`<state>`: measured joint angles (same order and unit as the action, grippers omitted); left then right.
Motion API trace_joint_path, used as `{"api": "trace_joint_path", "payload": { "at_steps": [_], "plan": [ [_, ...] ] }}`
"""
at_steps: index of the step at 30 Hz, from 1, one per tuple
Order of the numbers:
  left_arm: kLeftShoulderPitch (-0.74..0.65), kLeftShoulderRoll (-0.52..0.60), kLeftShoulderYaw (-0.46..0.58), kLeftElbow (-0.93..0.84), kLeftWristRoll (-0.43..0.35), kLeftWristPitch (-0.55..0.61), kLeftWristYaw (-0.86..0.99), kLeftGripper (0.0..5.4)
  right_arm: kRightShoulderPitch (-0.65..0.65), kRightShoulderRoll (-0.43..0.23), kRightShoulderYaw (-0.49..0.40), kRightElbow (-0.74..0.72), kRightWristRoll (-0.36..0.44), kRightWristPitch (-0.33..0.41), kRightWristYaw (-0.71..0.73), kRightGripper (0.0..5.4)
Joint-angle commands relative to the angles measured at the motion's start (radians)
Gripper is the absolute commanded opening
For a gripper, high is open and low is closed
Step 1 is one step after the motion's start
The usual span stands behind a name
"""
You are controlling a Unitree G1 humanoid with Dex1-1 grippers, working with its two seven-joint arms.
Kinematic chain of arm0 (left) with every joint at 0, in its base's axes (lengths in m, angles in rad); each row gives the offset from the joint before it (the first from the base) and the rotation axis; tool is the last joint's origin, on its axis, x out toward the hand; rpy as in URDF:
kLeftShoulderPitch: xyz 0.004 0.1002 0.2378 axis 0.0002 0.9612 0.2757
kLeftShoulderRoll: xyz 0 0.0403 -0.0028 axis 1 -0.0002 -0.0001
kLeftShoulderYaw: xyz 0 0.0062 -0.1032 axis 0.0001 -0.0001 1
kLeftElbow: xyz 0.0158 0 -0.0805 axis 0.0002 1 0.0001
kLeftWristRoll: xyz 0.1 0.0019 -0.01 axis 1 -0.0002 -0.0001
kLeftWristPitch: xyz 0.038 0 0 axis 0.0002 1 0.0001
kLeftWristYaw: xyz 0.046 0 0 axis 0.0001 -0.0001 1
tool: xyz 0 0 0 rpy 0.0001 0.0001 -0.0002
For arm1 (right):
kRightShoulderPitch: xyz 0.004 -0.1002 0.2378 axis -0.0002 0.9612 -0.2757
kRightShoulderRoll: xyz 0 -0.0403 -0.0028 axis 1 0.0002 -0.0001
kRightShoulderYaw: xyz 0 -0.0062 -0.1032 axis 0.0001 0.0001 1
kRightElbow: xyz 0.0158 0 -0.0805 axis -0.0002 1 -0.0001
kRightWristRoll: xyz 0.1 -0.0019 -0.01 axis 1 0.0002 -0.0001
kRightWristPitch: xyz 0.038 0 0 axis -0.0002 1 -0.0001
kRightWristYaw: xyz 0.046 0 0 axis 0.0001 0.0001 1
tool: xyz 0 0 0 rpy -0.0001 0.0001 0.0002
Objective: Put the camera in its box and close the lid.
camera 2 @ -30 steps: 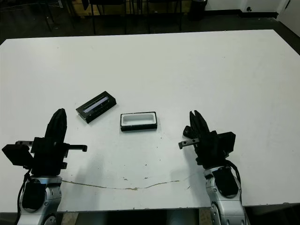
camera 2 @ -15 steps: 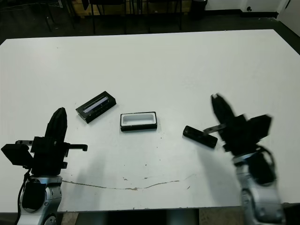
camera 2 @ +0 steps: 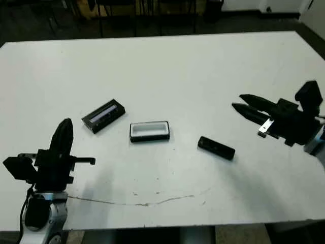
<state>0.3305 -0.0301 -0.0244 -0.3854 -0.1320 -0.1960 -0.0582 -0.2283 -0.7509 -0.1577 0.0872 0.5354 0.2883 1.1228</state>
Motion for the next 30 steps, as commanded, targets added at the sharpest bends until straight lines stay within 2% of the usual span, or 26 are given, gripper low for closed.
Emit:
{"api": "trace_joint_path", "payload": {
  "at_steps": [1,5,8,14,20,30],
  "plan": [
    [0.046,0.009,0.014,0.012,0.003,0.009,0.001,0.0,-0.017,0.002,0.034,0.056,-0.016,-0.021,0.081,2.02],
    [0.049,0.017,0.022,0.009,-0.001,0.021,-0.004,0.0,-0.016,0.006,0.045,0.066,-0.024,-0.039,0.123,2.73],
    [0.051,0.012,0.024,0.011,-0.008,0.025,-0.005,0.0,-0.008,0.022,0.04,0.083,-0.041,-0.08,0.12,3.28],
    [0.055,0.011,0.029,0.003,-0.042,0.041,-0.017,0.0,0.009,0.044,0.033,0.097,-0.033,-0.077,0.111,4.33],
    [0.051,0.014,0.032,0.025,-0.022,0.017,-0.022,0.0,0.018,0.055,0.032,0.102,-0.043,-0.106,0.123,5.39],
    [0.051,0.011,0.034,0.033,-0.03,0.005,-0.031,0.0,-0.011,0.109,0.05,0.286,-0.079,-0.284,0.206,5.39]
  ]
}}
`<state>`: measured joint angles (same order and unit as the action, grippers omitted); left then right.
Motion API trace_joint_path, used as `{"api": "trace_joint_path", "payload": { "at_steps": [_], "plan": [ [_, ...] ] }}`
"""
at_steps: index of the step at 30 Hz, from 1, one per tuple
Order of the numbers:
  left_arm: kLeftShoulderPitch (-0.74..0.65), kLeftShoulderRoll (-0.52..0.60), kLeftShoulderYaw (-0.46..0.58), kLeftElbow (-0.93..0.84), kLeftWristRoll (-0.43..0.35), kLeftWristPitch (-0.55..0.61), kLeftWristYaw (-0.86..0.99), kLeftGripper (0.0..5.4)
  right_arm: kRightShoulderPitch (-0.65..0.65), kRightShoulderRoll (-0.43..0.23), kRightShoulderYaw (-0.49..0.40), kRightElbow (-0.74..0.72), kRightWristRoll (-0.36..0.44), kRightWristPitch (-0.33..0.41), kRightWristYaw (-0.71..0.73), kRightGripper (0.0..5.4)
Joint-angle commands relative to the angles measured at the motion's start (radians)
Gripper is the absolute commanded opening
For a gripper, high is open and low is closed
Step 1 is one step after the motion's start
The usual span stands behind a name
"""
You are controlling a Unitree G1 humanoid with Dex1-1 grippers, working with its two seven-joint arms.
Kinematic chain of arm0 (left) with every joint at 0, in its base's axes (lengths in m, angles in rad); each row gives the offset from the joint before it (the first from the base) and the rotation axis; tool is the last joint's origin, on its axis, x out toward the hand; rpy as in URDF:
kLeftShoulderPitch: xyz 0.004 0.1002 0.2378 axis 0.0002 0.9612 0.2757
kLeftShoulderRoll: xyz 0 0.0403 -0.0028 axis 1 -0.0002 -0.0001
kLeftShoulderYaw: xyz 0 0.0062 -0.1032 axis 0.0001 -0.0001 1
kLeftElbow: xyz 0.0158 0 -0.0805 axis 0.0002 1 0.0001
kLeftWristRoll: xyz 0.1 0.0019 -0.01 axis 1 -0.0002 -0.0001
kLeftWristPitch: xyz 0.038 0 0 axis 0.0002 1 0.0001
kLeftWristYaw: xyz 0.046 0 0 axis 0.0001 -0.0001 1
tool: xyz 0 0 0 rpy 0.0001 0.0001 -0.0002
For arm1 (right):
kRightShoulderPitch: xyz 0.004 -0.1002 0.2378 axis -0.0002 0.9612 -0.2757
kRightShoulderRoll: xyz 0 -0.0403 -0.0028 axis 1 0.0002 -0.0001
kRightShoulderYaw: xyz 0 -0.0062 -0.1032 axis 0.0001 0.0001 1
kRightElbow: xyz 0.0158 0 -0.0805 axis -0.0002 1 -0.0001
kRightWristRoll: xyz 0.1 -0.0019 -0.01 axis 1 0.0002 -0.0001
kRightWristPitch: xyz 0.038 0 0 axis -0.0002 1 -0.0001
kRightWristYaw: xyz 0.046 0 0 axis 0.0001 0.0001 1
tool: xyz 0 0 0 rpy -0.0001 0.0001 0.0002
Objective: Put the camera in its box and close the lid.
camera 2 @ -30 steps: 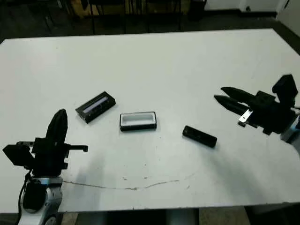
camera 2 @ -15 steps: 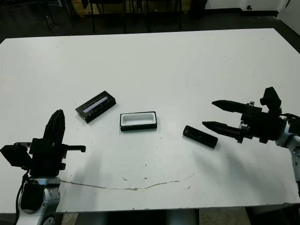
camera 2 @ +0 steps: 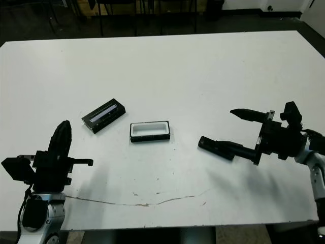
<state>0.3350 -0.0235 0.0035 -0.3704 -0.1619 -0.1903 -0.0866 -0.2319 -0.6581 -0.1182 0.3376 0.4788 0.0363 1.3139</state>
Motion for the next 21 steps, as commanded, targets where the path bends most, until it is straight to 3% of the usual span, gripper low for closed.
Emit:
{"api": "trace_joint_path", "payload": {
  "at_steps": [1,8,16,21],
  "plan": [
    [0.048,0.003,0.006,0.013,-0.004,0.008,0.0,0.0,-0.006,0.018,0.013,0.039,-0.027,-0.036,0.016,5.39],
    [0.051,-0.002,0.006,0.012,-0.024,0.014,-0.003,0.0,0.01,0.04,0.025,0.065,-0.047,-0.08,0.022,5.39],
    [0.049,0.007,0.005,0.003,-0.014,0.026,0.002,0.0,0.042,0.035,0.036,0.032,-0.046,-0.005,0.009,5.39],
    [0.049,0.005,0.004,0.004,-0.016,0.022,-0.002,0.0,0.05,0.043,0.037,0.035,-0.041,0.001,0.021,5.39]
  ]
}}
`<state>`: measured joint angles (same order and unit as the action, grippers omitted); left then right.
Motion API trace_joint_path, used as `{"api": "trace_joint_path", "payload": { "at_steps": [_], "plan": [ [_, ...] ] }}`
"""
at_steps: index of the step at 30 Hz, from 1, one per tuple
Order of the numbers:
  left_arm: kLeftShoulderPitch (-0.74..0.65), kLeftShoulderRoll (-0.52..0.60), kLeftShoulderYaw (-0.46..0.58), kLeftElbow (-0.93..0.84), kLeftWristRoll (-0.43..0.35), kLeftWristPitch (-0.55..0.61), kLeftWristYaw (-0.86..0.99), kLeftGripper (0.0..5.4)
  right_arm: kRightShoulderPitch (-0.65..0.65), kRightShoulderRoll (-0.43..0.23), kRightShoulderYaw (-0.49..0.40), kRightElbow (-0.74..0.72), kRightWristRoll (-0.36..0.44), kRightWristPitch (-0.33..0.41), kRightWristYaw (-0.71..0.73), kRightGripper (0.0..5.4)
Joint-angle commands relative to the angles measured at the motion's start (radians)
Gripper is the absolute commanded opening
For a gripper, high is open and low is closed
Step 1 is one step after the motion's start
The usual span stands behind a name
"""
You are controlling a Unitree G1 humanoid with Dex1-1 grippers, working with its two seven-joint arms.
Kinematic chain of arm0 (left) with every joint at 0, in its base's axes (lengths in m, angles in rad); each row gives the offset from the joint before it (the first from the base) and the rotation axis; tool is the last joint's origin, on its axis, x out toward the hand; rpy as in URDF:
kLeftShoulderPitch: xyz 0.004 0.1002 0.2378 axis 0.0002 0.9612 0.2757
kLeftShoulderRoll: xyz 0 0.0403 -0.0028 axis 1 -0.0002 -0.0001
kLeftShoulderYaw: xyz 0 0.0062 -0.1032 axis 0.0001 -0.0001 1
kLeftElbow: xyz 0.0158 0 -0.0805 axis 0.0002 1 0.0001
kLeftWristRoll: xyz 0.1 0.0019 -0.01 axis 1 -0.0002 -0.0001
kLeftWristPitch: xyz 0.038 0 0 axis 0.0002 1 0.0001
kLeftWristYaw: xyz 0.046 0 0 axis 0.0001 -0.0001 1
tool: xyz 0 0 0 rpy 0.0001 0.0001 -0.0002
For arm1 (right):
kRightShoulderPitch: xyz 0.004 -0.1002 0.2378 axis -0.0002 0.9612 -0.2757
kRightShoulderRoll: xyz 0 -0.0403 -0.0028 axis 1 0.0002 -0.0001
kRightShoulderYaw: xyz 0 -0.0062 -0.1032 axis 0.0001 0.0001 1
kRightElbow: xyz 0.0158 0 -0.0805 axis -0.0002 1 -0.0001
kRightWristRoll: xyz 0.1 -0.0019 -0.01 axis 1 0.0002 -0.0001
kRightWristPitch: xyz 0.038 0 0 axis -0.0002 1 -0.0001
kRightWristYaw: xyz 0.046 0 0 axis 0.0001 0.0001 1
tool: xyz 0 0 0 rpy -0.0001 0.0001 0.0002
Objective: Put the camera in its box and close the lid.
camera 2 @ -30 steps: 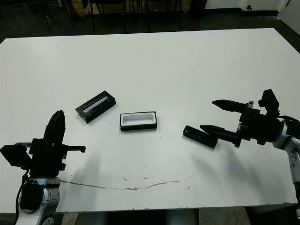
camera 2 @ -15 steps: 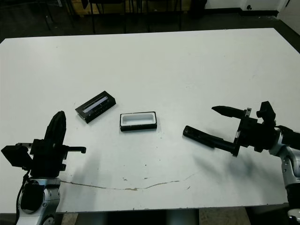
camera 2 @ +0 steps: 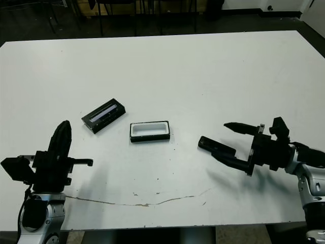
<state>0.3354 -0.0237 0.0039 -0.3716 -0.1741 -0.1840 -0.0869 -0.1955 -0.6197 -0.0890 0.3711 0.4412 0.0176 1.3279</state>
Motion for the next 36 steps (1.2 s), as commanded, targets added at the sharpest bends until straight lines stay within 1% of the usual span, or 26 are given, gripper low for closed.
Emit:
{"api": "trace_joint_path", "payload": {
  "at_steps": [1,7,10,12,13,17,18,20,24,28,31,33,36],
  "plan": [
    [0.049,0.004,0.004,0.005,-0.004,0.015,-0.002,0.0,0.016,0.005,0.009,0.001,-0.006,0.016,0.006,5.39],
    [0.053,0.006,0.004,-0.002,0.011,0.023,0.006,0.0,0.044,-0.001,0.008,-0.039,-0.015,0.026,-0.026,5.39],
    [0.051,0.008,0.007,0.003,-0.018,0.024,-0.011,0.0,0.06,-0.009,0.01,-0.069,-0.021,0.054,-0.054,5.39],
    [0.05,0.008,0.008,0.006,-0.009,0.02,-0.007,0.0,0.064,-0.01,0.011,-0.072,-0.022,0.07,-0.064,5.39],
    [0.051,0.008,0.008,0.007,-0.004,0.019,-0.005,0.0,0.063,-0.011,0.014,-0.069,-0.028,0.066,-0.065,5.39],
    [0.049,0.005,0.008,0.01,-0.013,0.019,-0.01,0.0,0.044,0.003,0.018,-0.013,-0.041,0.014,-0.036,5.39],
    [0.049,0.006,0.007,0.008,-0.002,0.021,-0.005,0.0,0.045,0.001,0.019,-0.015,-0.044,0.015,-0.04,5.39],
    [0.049,0.007,0.006,0.008,0.007,0.021,-0.003,0.0,0.053,-0.004,0.02,-0.048,-0.043,0.039,-0.055,5.39],
    [0.046,0.004,0.008,0.01,0.01,0.025,0.0,0.0,0.047,-0.004,0.026,-0.031,-0.057,0.014,-0.043,5.39],
    [0.046,0.006,0.008,0.007,0.003,0.029,-0.004,0.0,0.031,0.0,0.031,0.017,-0.068,-0.02,-0.028,5.39],
    [0.044,0.009,0.009,0.012,0.008,0.02,-0.006,0.0,0.035,0.001,0.027,0.02,-0.065,-0.02,-0.031,5.39],
    [0.045,0.008,0.009,0.013,0.004,0.018,-0.008,0.0,0.058,-0.007,0.021,-0.029,-0.061,0.01,-0.058,5.39],
    [0.043,0.006,0.01,0.021,0.001,0.01,-0.012,0.0,0.09,-0.024,0.016,-0.117,-0.054,0.081,-0.097,5.39]
  ]
}}
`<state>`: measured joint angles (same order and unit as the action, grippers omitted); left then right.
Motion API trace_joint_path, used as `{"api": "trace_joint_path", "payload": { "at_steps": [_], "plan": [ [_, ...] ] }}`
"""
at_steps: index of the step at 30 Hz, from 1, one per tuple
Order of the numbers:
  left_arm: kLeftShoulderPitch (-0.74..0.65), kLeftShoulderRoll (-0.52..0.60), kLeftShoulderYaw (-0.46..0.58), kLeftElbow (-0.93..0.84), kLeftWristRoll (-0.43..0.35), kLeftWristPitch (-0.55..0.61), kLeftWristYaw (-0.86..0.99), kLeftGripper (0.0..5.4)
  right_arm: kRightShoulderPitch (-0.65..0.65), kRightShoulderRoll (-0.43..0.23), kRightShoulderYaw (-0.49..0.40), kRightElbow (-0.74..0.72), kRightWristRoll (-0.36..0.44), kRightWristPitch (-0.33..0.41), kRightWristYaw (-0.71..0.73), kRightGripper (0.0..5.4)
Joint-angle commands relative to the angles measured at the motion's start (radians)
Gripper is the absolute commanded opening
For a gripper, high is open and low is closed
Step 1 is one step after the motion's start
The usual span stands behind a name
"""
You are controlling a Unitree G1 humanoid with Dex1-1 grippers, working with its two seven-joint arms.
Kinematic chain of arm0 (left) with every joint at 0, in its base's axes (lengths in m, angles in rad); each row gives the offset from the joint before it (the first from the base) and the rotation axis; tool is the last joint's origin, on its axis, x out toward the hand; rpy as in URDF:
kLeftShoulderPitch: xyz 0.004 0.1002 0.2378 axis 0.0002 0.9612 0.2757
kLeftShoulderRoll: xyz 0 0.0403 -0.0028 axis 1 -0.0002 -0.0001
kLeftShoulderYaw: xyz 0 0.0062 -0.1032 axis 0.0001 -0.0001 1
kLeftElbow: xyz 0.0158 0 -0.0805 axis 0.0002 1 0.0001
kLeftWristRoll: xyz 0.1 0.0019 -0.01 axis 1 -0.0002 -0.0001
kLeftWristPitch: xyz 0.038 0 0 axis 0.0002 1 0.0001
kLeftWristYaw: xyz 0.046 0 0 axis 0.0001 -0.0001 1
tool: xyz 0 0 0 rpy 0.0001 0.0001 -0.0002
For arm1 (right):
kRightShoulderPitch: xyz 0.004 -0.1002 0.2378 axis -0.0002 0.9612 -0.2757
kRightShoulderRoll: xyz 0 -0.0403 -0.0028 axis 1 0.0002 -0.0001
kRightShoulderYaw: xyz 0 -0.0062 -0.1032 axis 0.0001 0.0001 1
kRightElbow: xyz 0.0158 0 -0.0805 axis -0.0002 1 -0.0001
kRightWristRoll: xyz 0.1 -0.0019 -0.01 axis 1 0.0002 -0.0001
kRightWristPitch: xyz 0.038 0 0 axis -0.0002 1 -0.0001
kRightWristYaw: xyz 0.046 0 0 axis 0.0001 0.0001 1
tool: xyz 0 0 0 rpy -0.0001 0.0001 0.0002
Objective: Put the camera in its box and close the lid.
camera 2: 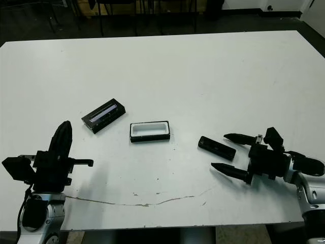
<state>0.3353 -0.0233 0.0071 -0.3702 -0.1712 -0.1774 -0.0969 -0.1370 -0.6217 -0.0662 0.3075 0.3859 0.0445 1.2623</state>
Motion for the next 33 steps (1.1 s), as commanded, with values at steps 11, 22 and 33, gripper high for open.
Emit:
{"api": "trace_joint_path", "payload": {
  "at_steps": [11,22,33],
  "plan": [
    [0.046,0.001,0.009,0.023,-0.007,-0.002,-0.003,0.0,0.06,-0.048,-0.005,-0.135,-0.015,0.096,-0.057,5.39],
    [0.055,0.001,0.007,0.009,-0.014,0.012,0.002,0.0,0.073,-0.053,0.001,-0.142,-0.025,0.118,-0.085,5.39],
    [0.055,0.005,0.008,0.013,-0.023,0.012,-0.006,0.0,0.075,-0.025,0.029,-0.068,-0.06,0.088,-0.121,5.39]
  ]
}}
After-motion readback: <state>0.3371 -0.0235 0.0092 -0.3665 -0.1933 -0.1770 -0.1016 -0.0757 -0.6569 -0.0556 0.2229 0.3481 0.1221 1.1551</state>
